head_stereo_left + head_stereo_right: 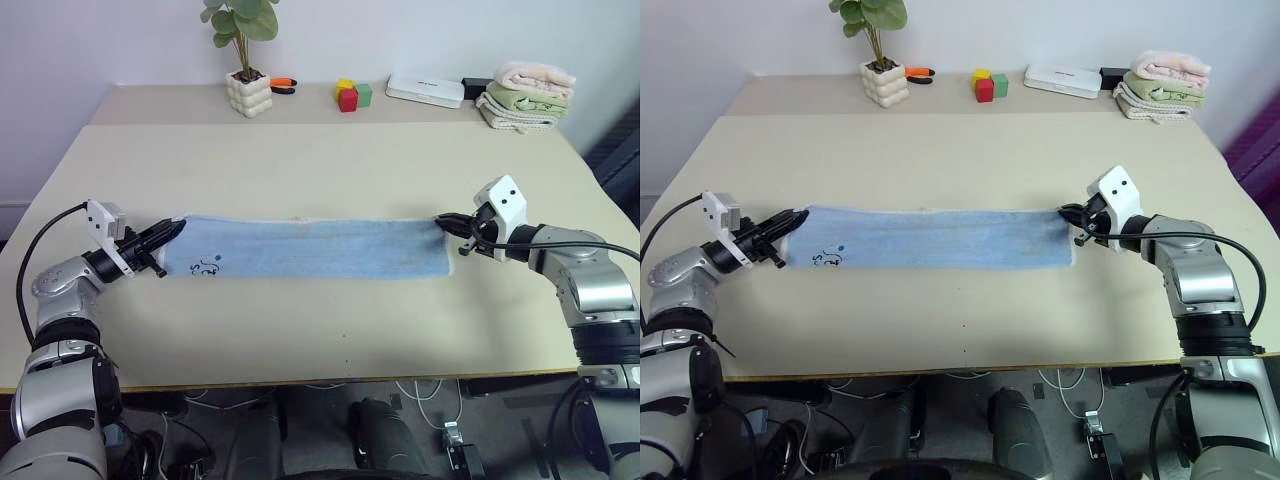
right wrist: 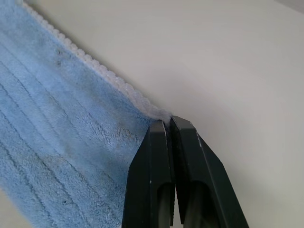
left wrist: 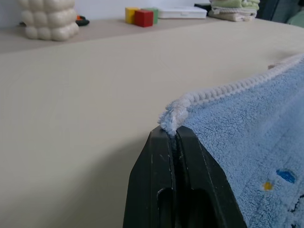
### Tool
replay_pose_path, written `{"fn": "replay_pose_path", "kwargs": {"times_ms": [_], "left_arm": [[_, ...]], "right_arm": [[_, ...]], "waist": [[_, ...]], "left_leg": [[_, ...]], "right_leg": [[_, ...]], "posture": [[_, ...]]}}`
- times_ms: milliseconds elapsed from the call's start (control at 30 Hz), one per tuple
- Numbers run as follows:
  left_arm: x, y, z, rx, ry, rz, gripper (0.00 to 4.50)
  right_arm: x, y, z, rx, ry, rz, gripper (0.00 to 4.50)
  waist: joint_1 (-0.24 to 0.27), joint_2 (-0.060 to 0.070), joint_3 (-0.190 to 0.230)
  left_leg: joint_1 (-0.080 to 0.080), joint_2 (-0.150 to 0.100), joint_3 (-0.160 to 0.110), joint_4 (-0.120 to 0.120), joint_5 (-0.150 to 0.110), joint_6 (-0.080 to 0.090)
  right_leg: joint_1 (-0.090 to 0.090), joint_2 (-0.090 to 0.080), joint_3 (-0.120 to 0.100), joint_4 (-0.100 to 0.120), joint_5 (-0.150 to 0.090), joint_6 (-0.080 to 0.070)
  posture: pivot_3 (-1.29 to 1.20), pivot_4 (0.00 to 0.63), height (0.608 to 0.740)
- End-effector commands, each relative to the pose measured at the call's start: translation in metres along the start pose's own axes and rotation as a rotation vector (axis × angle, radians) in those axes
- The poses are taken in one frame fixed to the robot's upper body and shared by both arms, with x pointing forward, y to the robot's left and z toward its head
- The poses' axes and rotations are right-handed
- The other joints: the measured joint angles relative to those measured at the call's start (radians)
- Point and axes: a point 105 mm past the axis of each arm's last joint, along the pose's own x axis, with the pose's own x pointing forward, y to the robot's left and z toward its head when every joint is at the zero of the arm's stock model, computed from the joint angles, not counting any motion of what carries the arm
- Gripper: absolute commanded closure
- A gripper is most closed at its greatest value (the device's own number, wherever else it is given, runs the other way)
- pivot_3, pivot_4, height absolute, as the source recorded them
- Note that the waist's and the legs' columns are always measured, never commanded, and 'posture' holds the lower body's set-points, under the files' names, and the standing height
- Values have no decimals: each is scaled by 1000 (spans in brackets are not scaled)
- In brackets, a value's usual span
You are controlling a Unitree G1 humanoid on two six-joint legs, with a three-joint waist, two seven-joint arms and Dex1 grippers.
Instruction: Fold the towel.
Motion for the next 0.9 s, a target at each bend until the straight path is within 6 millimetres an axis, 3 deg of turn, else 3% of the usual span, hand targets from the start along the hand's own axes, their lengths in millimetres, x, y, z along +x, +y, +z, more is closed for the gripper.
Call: {"fn": "replay_pose_path", "kwargs": {"times_ms": [33, 67, 133, 167, 233, 400, 433, 567, 733, 833, 900], "left_arm": [[-2, 4, 1, -37, 13, 13, 4500], [-2, 3, -1, -45, 25, 5, 4500], [-1, 5, -1, -67, 37, 18, 3893], [-1, 6, 0, -65, 33, 23, 3506], [-1, 10, 3, -31, 20, 59, 2564], [-6, 20, 13, 6, -7, 118, 16], [-6, 22, 15, 11, -18, 130, 0], [-9, 32, 27, 43, -65, 204, 0], [-10, 37, 47, -15, -177, 230, 0], [-7, 37, 65, -93, -293, 231, 829], [1, 30, 71, -107, -326, 214, 1851]], "right_arm": [[0, 0, 9, -29, -32, -13, 4457], [0, 2, 8, -15, -31, 2, 4457], [0, 3, 3, 5, -18, 1, 4500], [0, 4, 2, 20, -18, 6, 3886], [0, 4, 3, 16, -21, 0, 3148], [-3, -5, 4, 7, -19, -44, 532], [-3, -7, 4, 2, -18, -51, 33], [-7, -5, 9, -1, -34, -38, 33], [-17, 4, 43, 68, -200, 29, 33], [-20, 9, 59, 81, -286, 27, 864], [-16, 16, 68, 125, -339, 23, 1910]], "waist": [[0, 0, 0], [1, 0, 0], [2, 0, 0], [2, 0, 0], [1, 0, 0], [1, 0, 0], [1, 0, 0], [2, 0, 0], [1, 0, 0], [2, 0, 0], [2, 0, 0]], "left_leg": [[0, 0, 0, 0, 0, 0], [0, 0, 0, 0, 0, 0], [0, 0, 0, 0, 0, 0], [0, 0, 0, 0, 0, 0], [0, 0, 0, 0, 0, 0], [0, 0, 0, 0, 0, 0], [0, 0, 0, 0, 0, 0], [0, 0, 0, 0, 0, 0], [0, 0, 0, 0, 0, 0], [0, 0, 0, 0, 0, 0], [0, 1, 0, 0, 0, 0]], "right_leg": [[0, 0, 0, 0, 0, 0], [0, 0, 0, 0, 0, 0], [0, 0, 0, 0, 0, 0], [0, 0, 0, 0, 0, 0], [0, 0, 0, 0, 0, 0], [0, 0, 0, 0, 0, 0], [0, 0, 0, 0, 0, 0], [0, 0, 0, 0, 0, 0], [0, 0, 0, 0, 0, 0], [0, 0, 0, 0, 0, 0], [0, 0, 0, 1, 0, 0]], "posture": [[0, 150, 740], [0, 150, 740], [0, 150, 740], [0, 150, 740], [0, 150, 740], [0, 150, 740], [0, 150, 740], [0, 150, 740], [0, 150, 740], [0, 150, 740], [0, 150, 740]]}}
